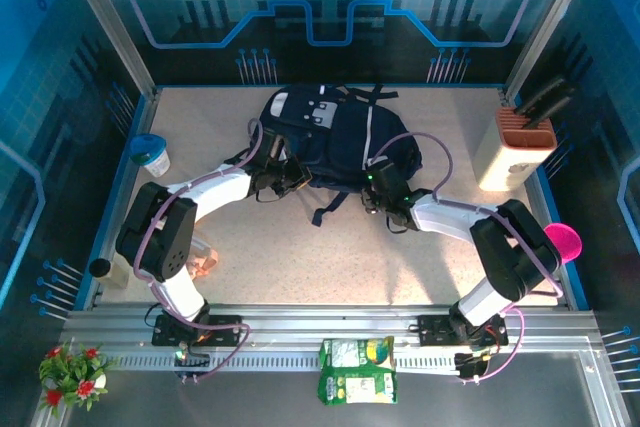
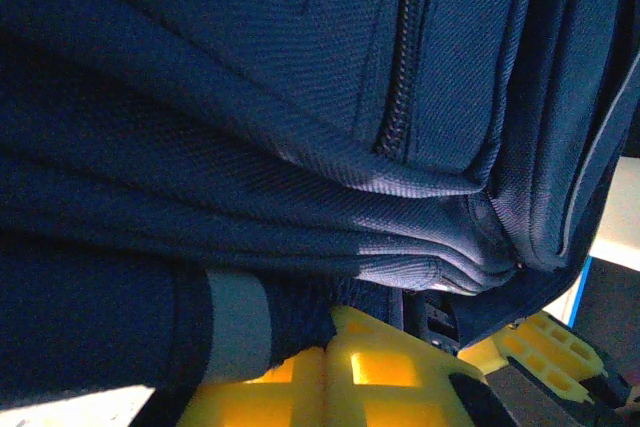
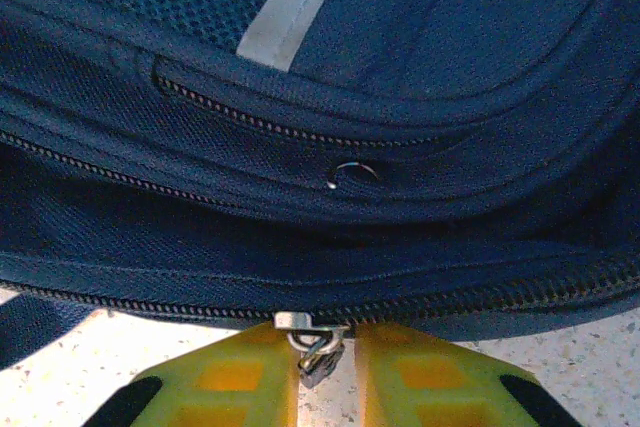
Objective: Pack books, pencil case, and school supplies into a backpack
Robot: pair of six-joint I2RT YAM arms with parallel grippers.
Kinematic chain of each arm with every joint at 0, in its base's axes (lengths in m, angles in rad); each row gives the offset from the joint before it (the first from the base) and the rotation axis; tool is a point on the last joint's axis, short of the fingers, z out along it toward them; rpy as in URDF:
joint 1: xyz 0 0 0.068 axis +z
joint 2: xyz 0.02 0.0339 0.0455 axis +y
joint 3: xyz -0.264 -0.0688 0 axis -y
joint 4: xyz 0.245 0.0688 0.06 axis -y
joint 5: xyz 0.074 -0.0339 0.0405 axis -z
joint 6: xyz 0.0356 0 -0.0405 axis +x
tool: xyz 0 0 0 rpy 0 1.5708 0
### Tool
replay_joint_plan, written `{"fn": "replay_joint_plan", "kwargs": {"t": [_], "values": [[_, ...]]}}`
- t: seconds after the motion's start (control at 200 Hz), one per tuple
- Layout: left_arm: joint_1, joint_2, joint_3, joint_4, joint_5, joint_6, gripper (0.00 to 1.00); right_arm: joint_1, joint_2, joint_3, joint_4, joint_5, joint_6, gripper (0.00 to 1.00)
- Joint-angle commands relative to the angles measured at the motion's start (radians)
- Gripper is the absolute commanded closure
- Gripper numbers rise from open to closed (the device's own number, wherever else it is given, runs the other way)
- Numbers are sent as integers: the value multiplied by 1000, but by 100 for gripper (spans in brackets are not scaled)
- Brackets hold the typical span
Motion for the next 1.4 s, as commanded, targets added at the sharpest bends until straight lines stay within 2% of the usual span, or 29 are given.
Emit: {"fn": "replay_joint_plan", "kwargs": {"t": [0.0, 0.195, 0.33, 0.46, 0.68, 0.75, 0.845, 1.026, 1.216, 1.396], "values": [[9, -31, 29, 1, 15, 36, 100, -17, 17, 30, -22, 28, 24, 84], [24, -33, 32, -7, -2, 46, 100, -67, -57, -25, -72, 152, 122, 93], [34, -4, 61, -12, 0, 68, 100, -134, -124, -67, -110, 137, 161, 96], [35, 72, 137, -27, 5, 102, 100, -157, -130, -39, -183, 67, 163, 99], [65, 232, 320, -68, 2, 170, 100, -111, -119, 0, -188, -189, 185, 100], [83, 248, 340, -67, -17, 176, 93, -77, -96, 21, -182, -268, 195, 100], [111, 237, 331, -70, -47, 173, 76, -18, -46, 72, -180, -345, 213, 100], [152, 128, 171, -3, -59, 104, 49, 73, 67, 213, -182, -406, 232, 100], [155, 7, -59, 174, 19, -59, 37, 115, 173, 361, -235, -419, 223, 100], [135, -18, -213, 427, 117, -242, 36, 130, 208, 413, -265, -435, 207, 100]]}}
